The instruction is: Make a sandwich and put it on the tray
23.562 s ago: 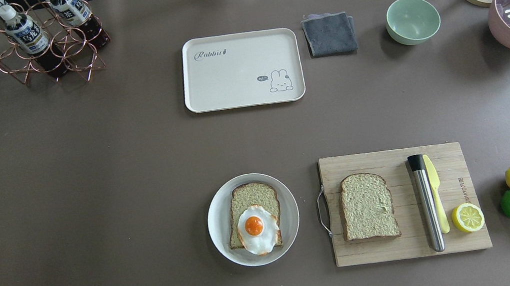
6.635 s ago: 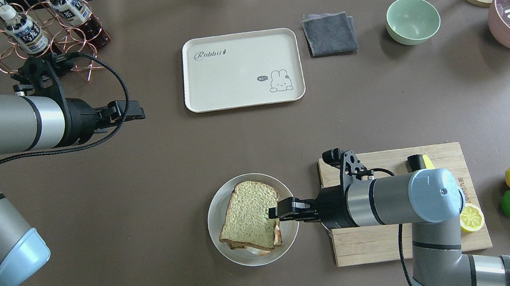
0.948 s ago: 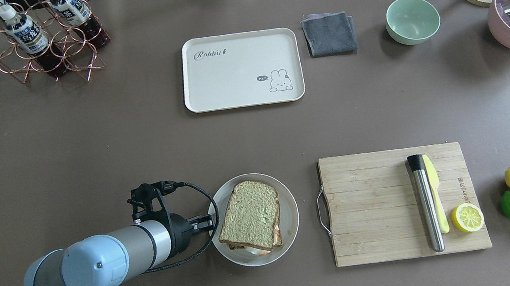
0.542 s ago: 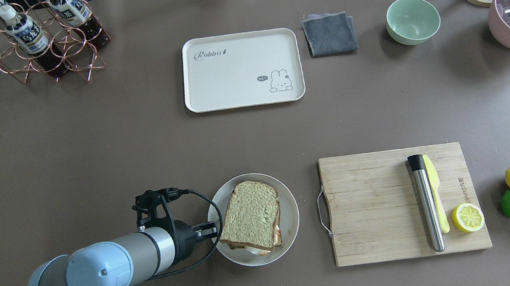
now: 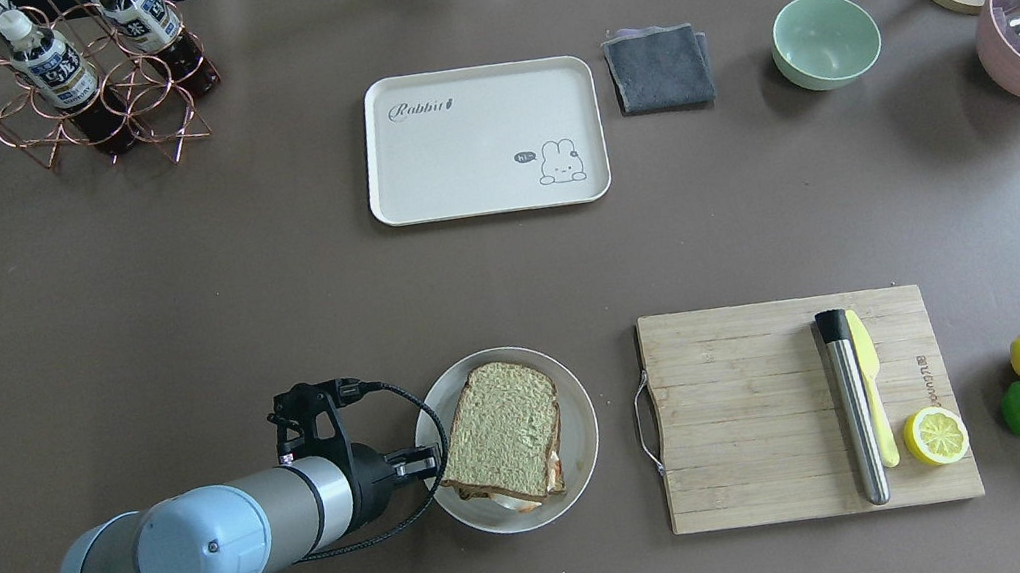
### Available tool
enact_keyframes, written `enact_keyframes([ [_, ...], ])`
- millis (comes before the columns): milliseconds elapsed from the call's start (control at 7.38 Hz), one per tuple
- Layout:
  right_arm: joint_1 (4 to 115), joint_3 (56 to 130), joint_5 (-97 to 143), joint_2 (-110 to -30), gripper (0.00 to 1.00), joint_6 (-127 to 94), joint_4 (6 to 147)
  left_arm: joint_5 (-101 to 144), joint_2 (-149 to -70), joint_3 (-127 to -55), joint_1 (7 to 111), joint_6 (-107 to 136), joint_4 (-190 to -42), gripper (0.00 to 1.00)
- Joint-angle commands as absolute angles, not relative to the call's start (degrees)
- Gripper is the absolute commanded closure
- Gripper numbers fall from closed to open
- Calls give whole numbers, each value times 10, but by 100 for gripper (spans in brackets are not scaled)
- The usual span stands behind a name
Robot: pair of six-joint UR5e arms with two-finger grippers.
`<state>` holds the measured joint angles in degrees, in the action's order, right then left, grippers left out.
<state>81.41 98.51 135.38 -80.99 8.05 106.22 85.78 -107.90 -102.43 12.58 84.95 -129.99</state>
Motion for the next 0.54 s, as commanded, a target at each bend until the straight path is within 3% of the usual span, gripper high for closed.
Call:
enact_keyframes([
  [0, 823, 977, 1354, -811, 0, 117, 1066, 858, -1080, -1020, 127, 849, -1300, 64],
  [271, 830, 969, 1353, -809, 0, 118, 1091, 858, -1082, -1021, 127, 850, -1300, 99],
  [406, 837, 967, 1350, -809, 0, 118, 1095, 858, -1083, -1022, 127, 850, -1300, 100],
])
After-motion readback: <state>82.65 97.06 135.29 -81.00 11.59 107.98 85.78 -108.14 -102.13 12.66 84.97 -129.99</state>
